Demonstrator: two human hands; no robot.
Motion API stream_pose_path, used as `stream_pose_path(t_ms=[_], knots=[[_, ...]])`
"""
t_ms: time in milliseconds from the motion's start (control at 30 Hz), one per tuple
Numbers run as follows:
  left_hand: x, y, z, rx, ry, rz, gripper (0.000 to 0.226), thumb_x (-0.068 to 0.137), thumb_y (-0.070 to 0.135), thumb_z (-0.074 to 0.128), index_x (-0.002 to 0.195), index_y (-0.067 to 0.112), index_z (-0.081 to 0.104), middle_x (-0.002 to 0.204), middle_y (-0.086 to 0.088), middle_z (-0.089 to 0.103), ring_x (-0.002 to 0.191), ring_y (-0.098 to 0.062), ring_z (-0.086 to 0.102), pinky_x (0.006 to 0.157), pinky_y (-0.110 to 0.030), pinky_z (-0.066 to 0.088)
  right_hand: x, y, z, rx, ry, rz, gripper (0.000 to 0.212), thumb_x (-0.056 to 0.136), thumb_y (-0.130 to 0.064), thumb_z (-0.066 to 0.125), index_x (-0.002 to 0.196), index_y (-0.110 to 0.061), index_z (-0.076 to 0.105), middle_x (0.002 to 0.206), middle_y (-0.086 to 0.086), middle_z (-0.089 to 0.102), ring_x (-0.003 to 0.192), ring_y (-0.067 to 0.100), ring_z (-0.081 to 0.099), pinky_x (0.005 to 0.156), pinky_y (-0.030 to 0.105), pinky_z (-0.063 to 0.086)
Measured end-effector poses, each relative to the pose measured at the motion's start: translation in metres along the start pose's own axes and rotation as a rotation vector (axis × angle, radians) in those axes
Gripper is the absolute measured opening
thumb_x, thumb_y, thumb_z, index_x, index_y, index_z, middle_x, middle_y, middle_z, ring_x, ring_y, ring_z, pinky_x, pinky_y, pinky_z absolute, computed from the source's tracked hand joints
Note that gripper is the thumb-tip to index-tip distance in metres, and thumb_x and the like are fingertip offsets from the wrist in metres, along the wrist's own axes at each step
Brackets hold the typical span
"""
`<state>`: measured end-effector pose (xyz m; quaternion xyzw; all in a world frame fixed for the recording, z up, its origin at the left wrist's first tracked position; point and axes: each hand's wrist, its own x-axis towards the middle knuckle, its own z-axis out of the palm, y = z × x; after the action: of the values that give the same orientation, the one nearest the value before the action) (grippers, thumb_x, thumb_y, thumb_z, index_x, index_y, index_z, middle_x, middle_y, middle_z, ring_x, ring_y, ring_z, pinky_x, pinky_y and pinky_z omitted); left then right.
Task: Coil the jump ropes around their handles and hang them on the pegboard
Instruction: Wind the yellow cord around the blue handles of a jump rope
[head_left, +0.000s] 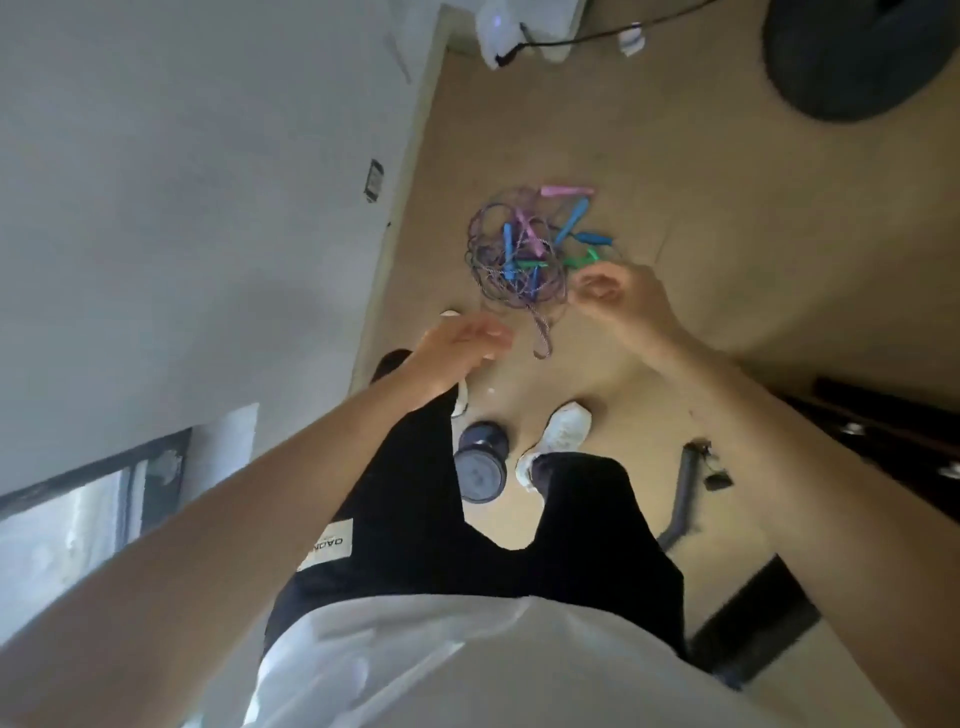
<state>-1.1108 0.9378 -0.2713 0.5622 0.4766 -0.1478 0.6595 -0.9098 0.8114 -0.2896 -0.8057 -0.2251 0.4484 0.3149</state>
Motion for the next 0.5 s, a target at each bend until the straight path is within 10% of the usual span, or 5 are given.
stream_pose_path(t_ms=[500], knots=[[0.252, -0.135, -0.022, 0.397, -0.141, -0.136, 0.004, 0.092, 0.015, 0.067, 0.090, 0.018, 0.069, 0.089, 0.001, 0.062, 0.086, -0.011, 0.056, 0.079, -0.025, 0.045, 0.069, 0.180, 0.156, 0.199, 0.148, 0.392, 0.020, 0.083, -0.021, 0.073, 0.102, -0.018, 0.071, 0.092, 0.005, 0.075, 0.090, 0.020, 0.070, 0.090, 0.037, 0.053]])
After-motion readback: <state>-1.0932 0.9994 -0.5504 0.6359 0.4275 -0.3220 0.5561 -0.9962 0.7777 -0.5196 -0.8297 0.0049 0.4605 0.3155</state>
